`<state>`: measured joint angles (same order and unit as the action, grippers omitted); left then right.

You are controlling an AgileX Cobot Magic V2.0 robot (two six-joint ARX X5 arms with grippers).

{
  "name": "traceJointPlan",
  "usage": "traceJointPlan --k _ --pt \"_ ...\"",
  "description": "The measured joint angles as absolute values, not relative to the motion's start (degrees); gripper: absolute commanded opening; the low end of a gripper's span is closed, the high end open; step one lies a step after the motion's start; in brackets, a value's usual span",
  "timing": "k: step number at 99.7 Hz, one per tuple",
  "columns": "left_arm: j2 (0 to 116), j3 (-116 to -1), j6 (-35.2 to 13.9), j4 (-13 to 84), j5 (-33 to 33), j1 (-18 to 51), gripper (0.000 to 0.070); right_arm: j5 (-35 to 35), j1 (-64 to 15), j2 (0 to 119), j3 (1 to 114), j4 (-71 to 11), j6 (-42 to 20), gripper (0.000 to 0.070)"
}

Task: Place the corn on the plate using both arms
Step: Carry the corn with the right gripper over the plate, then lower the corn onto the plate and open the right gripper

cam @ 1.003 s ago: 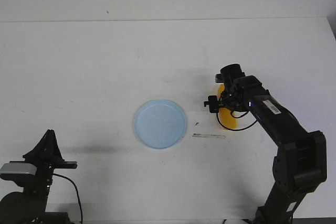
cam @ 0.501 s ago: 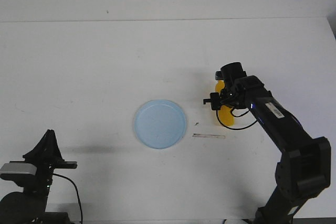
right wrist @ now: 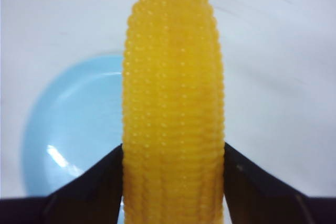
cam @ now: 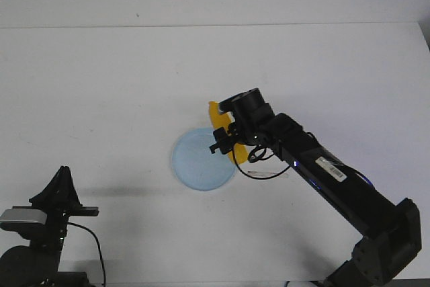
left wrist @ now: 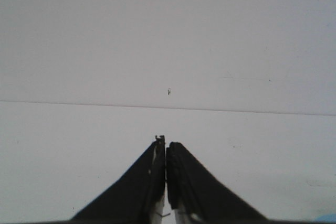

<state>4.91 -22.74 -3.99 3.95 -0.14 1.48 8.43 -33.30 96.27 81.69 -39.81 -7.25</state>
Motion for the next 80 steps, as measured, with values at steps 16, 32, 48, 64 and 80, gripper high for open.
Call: traceJointPlan --k 16,32,48,64,80 --pt "4.9 -22.7 -4.0 3.9 -0.1 1.5 0.0001 7.7 -37.1 96.6 81.7 -38.2 -7.3 0.0254" --pt "4.9 -22.7 -4.0 3.9 -0.1 1.5 0.0001 7.7 -38.6 97.4 81.7 -36.9 -7.3 0.0254" --pt "4.9 -22.7 -4.0 3.9 -0.1 1.5 0.0001 9.8 -39.7 99.9 81.7 -37.1 -7.3 0.0257" --pt "4.9 -22.7 -4.0 3.9 -0.1 1.5 0.0001 10.7 -39.8 102.1 81.7 -38.3 -7.4 0.0261" --pt "4.9 -22.7 -4.0 3.9 -0.1 1.5 0.0001 10.8 -39.7 104.0 81.7 -38.5 -7.4 0.0261"
